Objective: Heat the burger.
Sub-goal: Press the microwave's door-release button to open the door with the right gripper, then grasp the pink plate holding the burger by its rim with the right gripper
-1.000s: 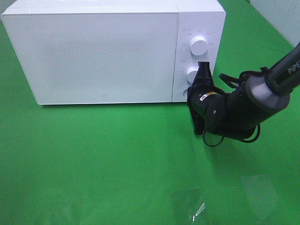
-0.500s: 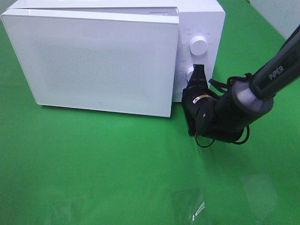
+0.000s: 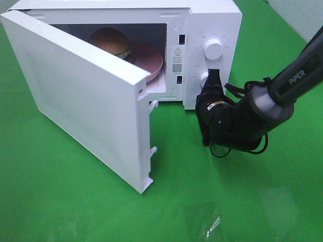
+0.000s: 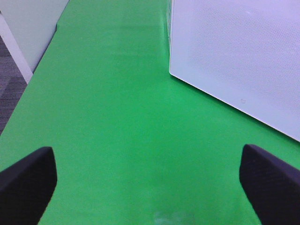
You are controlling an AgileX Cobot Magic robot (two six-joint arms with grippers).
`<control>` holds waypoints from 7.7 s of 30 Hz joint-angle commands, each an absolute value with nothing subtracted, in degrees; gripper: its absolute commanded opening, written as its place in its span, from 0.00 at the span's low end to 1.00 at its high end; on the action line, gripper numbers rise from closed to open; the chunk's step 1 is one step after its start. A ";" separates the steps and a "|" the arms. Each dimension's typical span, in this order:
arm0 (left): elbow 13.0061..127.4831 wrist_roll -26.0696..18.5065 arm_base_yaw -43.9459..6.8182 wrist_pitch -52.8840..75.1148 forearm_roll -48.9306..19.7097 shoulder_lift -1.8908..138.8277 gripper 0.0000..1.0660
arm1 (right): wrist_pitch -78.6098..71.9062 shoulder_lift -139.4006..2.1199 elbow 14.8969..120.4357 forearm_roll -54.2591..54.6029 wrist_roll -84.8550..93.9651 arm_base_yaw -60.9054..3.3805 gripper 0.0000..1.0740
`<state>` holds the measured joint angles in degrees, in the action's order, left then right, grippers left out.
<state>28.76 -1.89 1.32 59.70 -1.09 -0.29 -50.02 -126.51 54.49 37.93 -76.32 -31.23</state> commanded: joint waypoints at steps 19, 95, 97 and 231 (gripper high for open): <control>28.65 -2.01 1.38 59.36 -1.32 -1.32 0.92 | -56.84 -116.94 49.68 27.62 -79.01 -31.80 0.01; 28.65 -2.01 1.38 59.36 -1.26 -1.32 0.92 | 30.77 -89.84 59.53 -12.61 69.33 -32.03 0.14; 28.65 -2.01 1.38 59.36 -1.26 -1.32 0.92 | 29.45 -89.84 59.53 -12.61 68.07 -32.03 0.18; 28.65 -2.01 1.38 59.36 -0.63 -1.32 0.92 | 28.30 -137.51 107.66 -8.31 50.48 -36.78 0.00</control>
<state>28.76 -1.89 1.32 59.70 -0.57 -0.29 23.84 -138.03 107.72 -11.40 48.41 -37.36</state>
